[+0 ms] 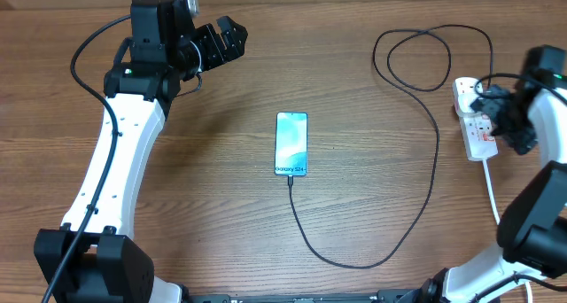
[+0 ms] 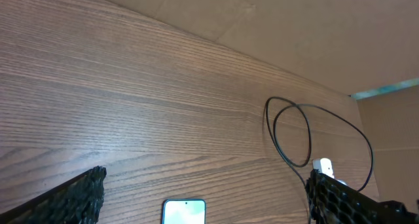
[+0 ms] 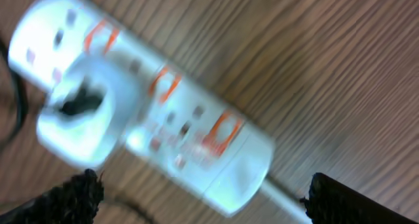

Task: Plug charger to phone and switch on socket
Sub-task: 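Move the right gripper over to the white power strip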

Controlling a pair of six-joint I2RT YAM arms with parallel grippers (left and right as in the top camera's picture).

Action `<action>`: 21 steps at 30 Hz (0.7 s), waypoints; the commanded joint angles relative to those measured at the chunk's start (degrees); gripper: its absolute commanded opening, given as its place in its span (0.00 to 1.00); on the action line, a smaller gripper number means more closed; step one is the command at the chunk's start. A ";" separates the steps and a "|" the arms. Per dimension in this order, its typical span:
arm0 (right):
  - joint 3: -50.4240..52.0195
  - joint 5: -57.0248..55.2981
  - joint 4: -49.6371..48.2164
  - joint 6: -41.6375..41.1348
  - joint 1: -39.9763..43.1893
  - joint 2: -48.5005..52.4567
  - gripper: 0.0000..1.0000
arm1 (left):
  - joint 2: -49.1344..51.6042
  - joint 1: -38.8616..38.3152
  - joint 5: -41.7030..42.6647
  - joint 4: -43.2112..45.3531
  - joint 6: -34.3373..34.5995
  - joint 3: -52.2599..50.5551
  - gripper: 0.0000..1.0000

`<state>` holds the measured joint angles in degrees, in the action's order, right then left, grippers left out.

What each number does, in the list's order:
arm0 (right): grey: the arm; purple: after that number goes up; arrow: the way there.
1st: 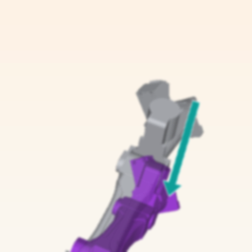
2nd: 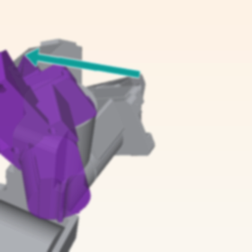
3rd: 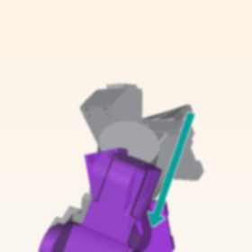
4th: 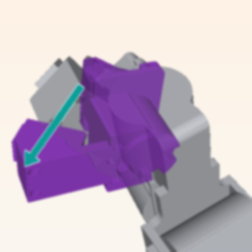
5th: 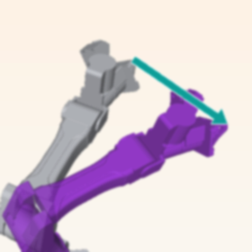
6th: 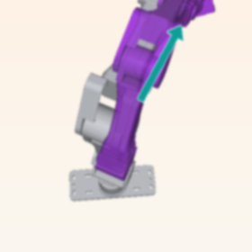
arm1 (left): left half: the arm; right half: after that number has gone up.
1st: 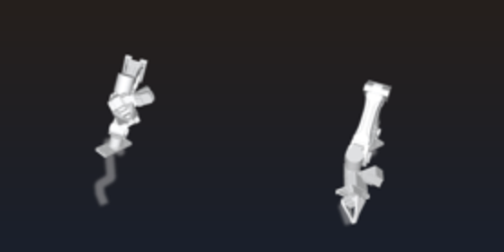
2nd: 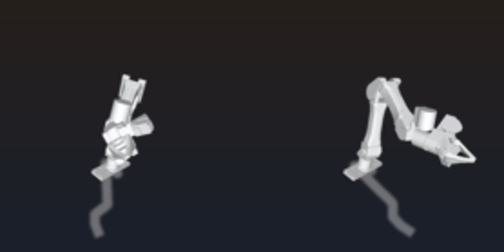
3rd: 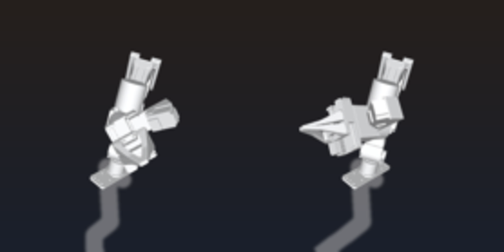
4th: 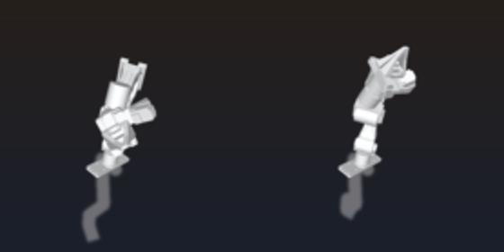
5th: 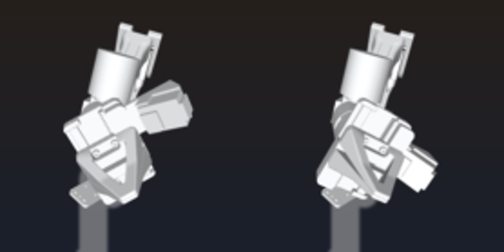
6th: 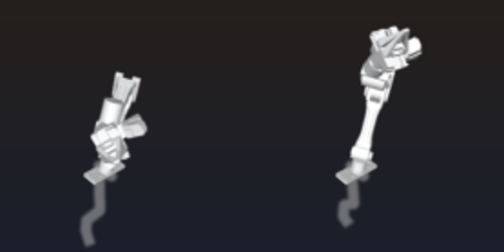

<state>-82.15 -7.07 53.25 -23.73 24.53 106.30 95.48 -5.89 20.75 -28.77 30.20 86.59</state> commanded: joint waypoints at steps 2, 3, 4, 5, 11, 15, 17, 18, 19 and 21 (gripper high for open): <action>1.49 -0.63 -3.48 -0.26 2.58 -0.68 1.00 | -0.68 -0.13 -0.42 0.04 -0.24 0.50 1.00; 1.81 -0.61 -4.26 -0.26 2.95 -0.61 1.00 | -0.68 -0.13 -0.42 0.04 -0.24 0.50 1.00; 2.12 -0.61 -5.20 -0.26 3.21 -0.52 1.00 | -0.68 -0.13 -0.42 0.04 -0.24 0.50 1.00; 2.40 -0.63 -6.47 -0.24 3.39 -0.39 1.00 | -0.68 -0.13 -0.42 0.04 -0.24 0.50 1.00; 3.87 -0.63 -12.15 -0.26 3.45 0.61 1.00 | -0.68 -0.13 -0.42 0.04 -0.24 0.50 1.00; 5.07 -0.90 -13.84 -0.90 3.48 0.96 1.00 | -0.68 -0.13 -0.42 0.04 -0.24 0.50 1.00; 5.09 -1.07 -13.60 -2.27 3.50 1.46 1.00 | -0.68 -0.13 -0.42 0.04 -0.24 0.50 1.00; 5.09 -1.05 -13.62 -2.45 3.50 1.77 1.00 | -0.68 -0.13 -0.42 0.04 -0.24 0.50 1.00; 5.09 -1.09 -13.64 -2.73 3.50 2.21 1.00 | -0.68 -0.13 -0.42 0.04 -0.24 0.50 1.00; 5.09 -1.07 -13.62 -2.89 3.50 3.21 1.00 | -0.68 -0.13 -0.42 0.04 -0.24 0.50 1.00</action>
<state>-77.56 -7.55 39.88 -25.28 27.99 107.79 95.48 -5.89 20.75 -28.77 30.20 86.59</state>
